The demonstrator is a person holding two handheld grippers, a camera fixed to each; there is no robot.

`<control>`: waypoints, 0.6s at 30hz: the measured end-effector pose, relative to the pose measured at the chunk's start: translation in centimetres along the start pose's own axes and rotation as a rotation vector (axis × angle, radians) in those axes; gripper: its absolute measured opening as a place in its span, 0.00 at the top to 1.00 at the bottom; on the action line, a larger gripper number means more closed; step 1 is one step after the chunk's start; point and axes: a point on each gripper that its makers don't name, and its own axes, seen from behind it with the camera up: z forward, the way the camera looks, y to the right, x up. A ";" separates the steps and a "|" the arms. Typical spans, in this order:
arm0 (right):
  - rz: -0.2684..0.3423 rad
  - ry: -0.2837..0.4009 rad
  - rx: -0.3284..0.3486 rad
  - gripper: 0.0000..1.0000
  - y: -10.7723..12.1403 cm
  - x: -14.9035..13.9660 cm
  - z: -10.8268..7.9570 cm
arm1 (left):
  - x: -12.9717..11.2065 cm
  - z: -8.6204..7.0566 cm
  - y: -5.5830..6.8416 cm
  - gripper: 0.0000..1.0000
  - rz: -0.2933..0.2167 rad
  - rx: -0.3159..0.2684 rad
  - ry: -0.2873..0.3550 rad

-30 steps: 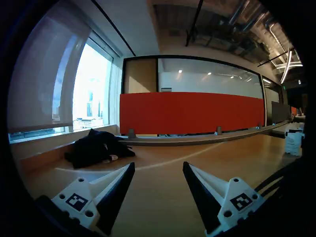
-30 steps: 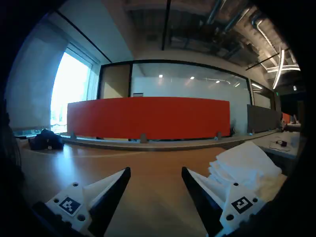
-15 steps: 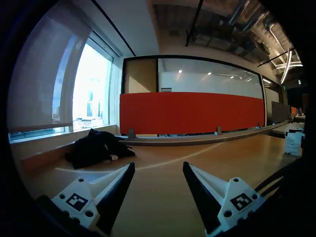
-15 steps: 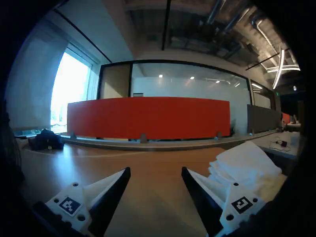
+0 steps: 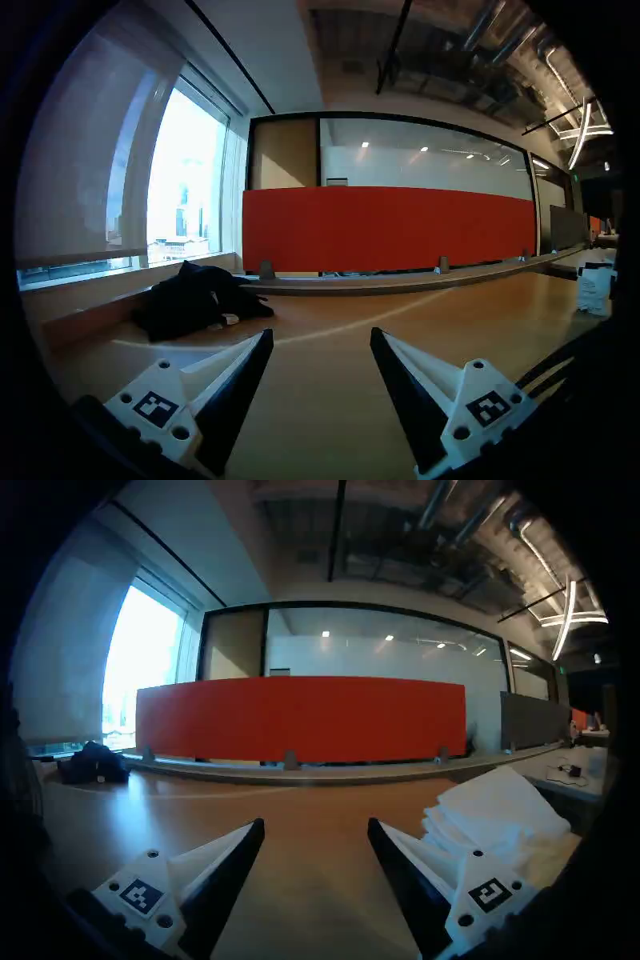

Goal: Fold towel

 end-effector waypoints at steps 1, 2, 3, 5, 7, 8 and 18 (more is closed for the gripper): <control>0.000 0.000 0.000 0.00 0.0 0.0 0.0 | 0.0 0.0 0.0 0.10 0.000 0.000 0.000; 0.000 0.000 0.000 0.00 0.0 0.0 0.0 | 0.0 0.0 0.0 0.10 0.000 0.000 0.000; 0.000 0.000 0.000 0.00 0.0 0.0 0.0 | 0.1 0.0 0.0 0.10 0.000 0.000 0.000; 0.000 0.000 0.000 0.00 -0.1 0.0 0.0 | 0.1 0.0 0.0 0.10 0.000 0.000 0.000; 0.000 0.000 0.000 0.00 -0.1 0.0 0.0 | 0.1 0.0 0.0 0.10 0.000 0.000 -0.001; 0.000 0.000 0.000 0.00 -0.1 0.0 0.0 | 0.1 0.0 0.0 0.10 0.000 0.000 -0.001; 0.000 0.000 0.000 0.00 0.0 0.0 0.0 | 0.2 0.0 0.0 0.10 -0.002 0.000 -0.002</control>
